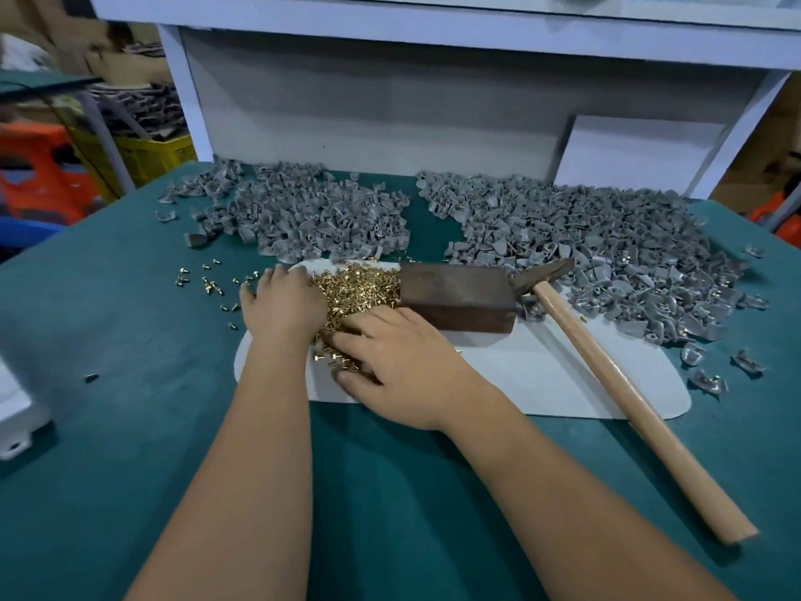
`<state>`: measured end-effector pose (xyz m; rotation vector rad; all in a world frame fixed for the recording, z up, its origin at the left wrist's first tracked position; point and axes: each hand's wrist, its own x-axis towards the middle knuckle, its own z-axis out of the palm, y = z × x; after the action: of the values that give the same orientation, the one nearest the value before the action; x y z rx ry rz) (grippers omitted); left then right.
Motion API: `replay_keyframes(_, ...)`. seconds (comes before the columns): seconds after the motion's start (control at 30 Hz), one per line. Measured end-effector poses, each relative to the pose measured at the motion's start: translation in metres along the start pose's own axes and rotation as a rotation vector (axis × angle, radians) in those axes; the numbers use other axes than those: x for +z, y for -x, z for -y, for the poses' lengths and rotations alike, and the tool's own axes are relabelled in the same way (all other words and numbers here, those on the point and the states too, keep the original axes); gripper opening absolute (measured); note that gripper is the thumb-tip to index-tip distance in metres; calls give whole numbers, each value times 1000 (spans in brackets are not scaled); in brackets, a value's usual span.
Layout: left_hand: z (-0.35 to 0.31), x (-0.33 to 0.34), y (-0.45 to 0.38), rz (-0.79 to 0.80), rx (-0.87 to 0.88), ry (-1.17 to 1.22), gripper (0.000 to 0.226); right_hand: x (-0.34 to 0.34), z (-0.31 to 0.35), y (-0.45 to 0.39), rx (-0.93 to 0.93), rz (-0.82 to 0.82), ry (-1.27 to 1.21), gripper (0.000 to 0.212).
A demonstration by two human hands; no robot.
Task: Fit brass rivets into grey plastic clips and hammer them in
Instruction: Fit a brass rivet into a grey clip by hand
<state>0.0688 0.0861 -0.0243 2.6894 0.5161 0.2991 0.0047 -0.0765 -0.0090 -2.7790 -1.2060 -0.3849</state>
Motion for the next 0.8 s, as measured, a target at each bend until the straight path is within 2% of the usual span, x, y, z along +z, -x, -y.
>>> replay_keyframes(0.07,-1,0,-1,-45,-53,51,40,0,1,0,11,7,-16,39)
replay_keyframes(0.13,-4,-3,-6,-91,-102,102,46,-1,0,-2,19,-6,-23,34)
replay_keyframes(0.2,-5,-7,-16,-108,-74,102,52,-2,-1,-3,30,-14,-61,31)
replay_keyframes(0.4,0,0,-43,103,57,9,52,-5,-5,-4,54,-38,-123,22)
replay_keyframes(0.57,4,7,-47,-82,94,132,51,-5,-7,-6,48,-61,-120,18)
replay_keyframes(0.8,3,2,-40,-232,86,362,32,-2,-9,-4,60,-120,-121,16)
